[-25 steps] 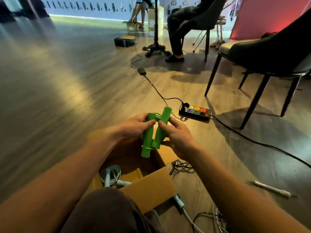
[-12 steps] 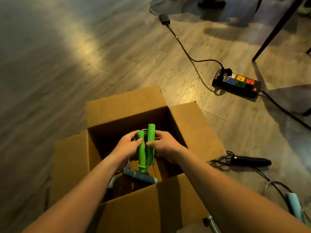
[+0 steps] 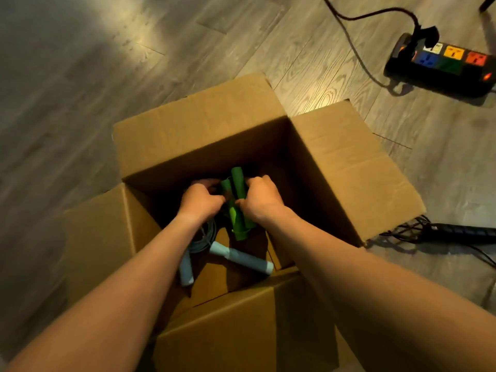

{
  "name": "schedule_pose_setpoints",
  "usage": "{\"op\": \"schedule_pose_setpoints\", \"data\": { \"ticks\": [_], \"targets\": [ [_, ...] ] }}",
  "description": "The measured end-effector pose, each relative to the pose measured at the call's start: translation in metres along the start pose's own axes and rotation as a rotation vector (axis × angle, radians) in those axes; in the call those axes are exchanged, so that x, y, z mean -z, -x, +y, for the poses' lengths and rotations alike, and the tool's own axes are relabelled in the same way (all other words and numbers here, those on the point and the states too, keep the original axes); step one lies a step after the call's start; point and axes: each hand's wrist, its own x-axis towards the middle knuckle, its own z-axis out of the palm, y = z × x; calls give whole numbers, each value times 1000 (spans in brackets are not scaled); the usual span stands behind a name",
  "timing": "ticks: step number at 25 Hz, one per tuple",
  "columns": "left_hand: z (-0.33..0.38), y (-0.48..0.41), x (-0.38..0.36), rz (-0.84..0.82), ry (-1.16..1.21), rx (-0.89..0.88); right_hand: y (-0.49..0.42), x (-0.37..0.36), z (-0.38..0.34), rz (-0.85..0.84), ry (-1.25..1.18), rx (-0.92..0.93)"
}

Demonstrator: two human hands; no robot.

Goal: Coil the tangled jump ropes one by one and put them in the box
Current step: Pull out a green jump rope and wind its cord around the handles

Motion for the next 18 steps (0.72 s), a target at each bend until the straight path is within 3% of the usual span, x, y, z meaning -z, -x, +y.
{"op": "schedule_pose_setpoints", "data": {
  "ticks": [6, 10, 13, 18],
  "targets": [
    [-5, -19, -6, 20, 12, 128, 4, 2, -2, 28, -59, -125],
    [3, -4, 0, 61, -57, 118, 30, 1, -14, 86, 125, -70],
    [9, 11, 6, 86, 21, 116, 41, 16, -18, 66, 164, -80],
    [26, 52, 45, -1, 48, 70, 95, 78, -18, 73, 187, -3]
  ]
}}
